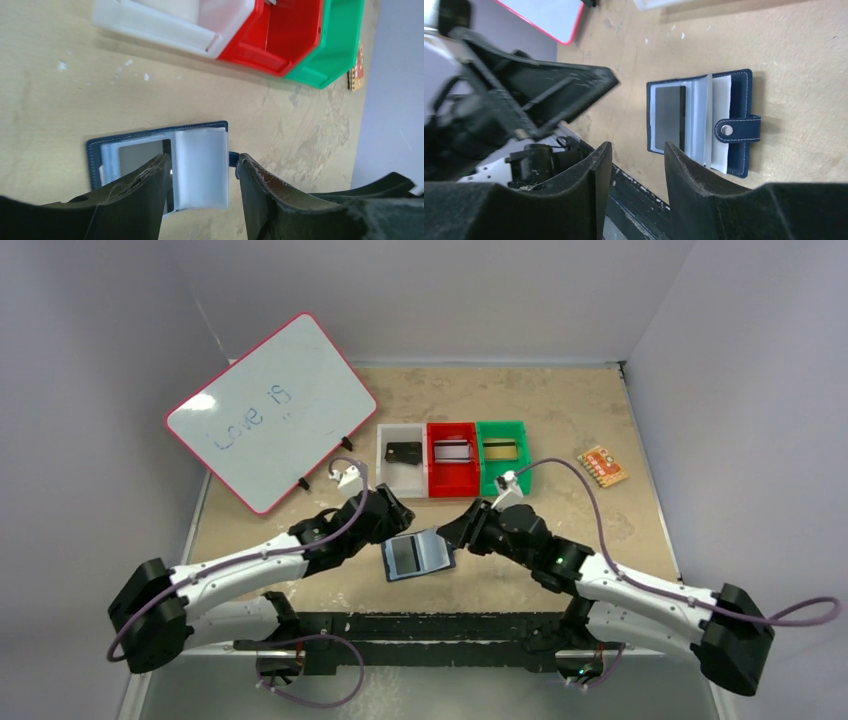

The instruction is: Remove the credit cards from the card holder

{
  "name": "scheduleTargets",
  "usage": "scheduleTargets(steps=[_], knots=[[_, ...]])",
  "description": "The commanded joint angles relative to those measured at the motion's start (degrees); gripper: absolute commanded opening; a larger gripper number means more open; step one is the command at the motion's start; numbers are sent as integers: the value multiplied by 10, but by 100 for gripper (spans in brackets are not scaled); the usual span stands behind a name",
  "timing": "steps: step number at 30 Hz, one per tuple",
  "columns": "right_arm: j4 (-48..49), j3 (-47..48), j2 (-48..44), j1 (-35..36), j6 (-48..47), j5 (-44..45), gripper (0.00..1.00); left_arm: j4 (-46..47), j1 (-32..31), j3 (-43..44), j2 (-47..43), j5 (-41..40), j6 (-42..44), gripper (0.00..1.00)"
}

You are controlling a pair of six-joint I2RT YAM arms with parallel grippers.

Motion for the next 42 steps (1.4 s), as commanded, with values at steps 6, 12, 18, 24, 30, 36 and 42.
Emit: scheduleTargets(steps=[6, 12, 18, 24, 30, 36, 42], knots=[[93, 99, 210, 3, -51, -110, 42, -107, 0, -25, -83, -58, 11, 48], [66, 164, 315, 2, -73, -136, 42, -68, 0, -57, -91, -10, 8, 47], [40, 190, 368, -1, -83, -147, 42, -50, 0, -59, -56, 20, 8, 47], [61, 174, 394, -7, -80, -173, 42, -6, 0, -67, -28, 47, 4, 47], [103, 148, 417, -12, -64, -191, 40, 10, 0, -61, 11, 72, 8, 47], [119, 136, 430, -16, -59, -199, 40, 9, 0, -66, 24, 75, 9, 46], [142, 120, 442, -20, -35, -204, 36, 24, 0, -76, 48, 90, 10, 45]])
